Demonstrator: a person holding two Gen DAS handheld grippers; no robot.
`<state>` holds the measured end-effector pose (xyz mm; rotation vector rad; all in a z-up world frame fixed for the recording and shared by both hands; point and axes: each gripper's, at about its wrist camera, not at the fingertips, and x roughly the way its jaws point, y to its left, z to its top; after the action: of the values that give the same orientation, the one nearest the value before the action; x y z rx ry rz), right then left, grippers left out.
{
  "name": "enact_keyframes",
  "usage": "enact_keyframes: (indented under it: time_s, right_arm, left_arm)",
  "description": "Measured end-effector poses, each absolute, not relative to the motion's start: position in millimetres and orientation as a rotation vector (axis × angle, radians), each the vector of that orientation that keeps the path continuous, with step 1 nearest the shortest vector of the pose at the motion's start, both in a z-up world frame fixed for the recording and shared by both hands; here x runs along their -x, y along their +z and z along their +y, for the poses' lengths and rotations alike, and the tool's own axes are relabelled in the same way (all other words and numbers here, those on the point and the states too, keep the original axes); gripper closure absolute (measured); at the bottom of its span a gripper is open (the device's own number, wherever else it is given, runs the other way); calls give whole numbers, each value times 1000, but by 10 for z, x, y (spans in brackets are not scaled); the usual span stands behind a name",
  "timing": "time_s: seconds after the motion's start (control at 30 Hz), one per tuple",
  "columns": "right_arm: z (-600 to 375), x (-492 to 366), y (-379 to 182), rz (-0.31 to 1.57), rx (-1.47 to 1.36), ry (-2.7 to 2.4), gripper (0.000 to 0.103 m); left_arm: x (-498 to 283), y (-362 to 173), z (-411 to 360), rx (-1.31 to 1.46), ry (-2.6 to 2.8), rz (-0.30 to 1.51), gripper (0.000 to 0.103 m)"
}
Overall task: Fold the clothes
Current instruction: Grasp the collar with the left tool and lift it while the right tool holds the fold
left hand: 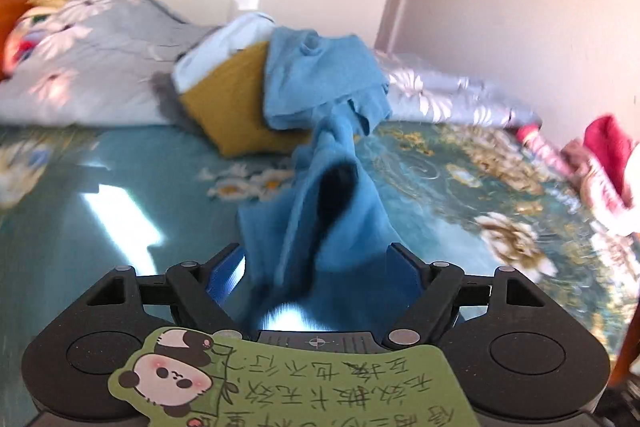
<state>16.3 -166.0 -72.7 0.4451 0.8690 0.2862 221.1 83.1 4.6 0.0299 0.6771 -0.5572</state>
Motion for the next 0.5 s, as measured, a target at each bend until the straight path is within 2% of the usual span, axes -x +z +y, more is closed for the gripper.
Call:
enact_keyframes:
  time_s: [0.17,0.3,0.4,0.47,0.5]
  right_arm:
    - [-1686,-208,-771,884,-463,286,70]
    - [-1712,-259,-823,899,-483,294,68]
    - [-1714,-285,-859,910,-510,301,67]
    - [-1708,-303,-871,917,-513,306,66]
    - [-1708,-311,-873,920,-513,308,66]
  left_arm:
    - [-2779,-69,438,-135,-566,715,37]
    - [-2947,-116,302,-181,-580,706,39]
    - [-3016,-170,296,-139,-620,707,50]
    - [-3055,-209,321,-102,-638,709,64]
    - [-3069,-230,351,-81,-639,710,66]
